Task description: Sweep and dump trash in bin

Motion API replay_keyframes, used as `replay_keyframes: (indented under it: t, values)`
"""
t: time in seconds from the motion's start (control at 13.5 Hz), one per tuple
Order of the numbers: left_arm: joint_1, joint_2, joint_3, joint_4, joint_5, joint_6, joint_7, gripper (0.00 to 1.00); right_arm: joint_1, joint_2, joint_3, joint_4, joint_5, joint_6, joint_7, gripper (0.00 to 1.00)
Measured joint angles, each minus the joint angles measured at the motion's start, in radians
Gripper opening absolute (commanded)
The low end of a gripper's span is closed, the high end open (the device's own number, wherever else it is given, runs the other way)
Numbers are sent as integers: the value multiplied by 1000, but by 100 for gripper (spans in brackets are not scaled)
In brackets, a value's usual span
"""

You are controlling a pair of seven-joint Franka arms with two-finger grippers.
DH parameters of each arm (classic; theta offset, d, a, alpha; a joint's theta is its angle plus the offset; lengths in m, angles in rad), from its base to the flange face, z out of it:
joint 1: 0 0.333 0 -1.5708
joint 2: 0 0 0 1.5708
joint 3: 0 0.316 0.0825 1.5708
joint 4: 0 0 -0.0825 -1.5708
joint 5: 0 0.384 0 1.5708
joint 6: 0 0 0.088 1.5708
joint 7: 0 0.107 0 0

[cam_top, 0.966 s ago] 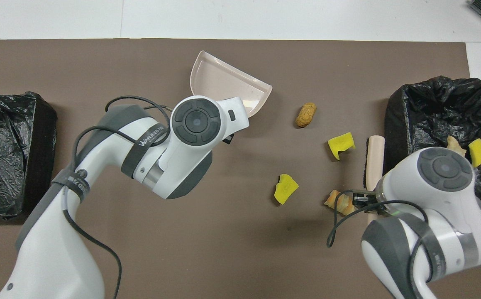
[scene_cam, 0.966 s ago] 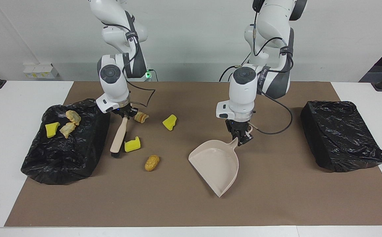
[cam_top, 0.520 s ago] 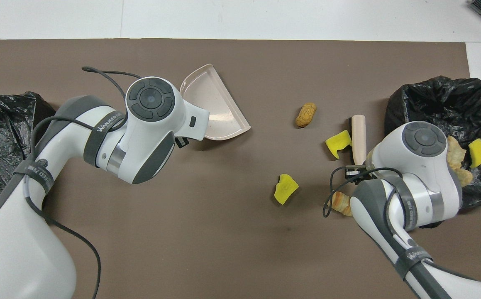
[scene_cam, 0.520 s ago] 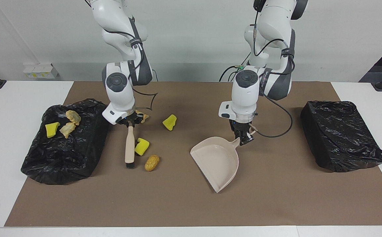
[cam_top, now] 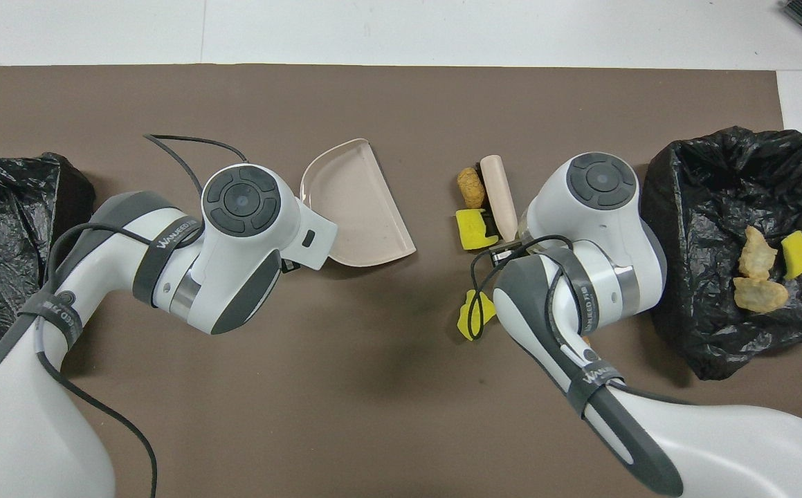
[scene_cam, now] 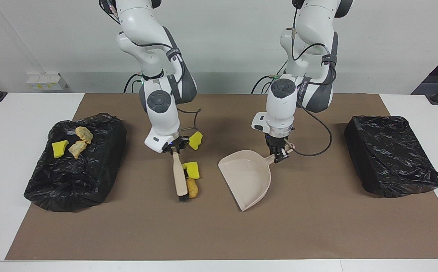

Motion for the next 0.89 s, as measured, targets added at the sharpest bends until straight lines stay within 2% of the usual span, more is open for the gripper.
replay_keyframes:
  t: [0.45,0.67,0.89]
  values:
    - [1,-17,0,-35,0,1,36,0,130,-2,31,17,143,3,0,0]
    - [2,-32,5,-59,0,3,67,0,142,-8,51,51,292,41,-1,0]
    - [2,-36,5,-68,0,3,77,0,118,-33,44,94,306,-15,-1,0]
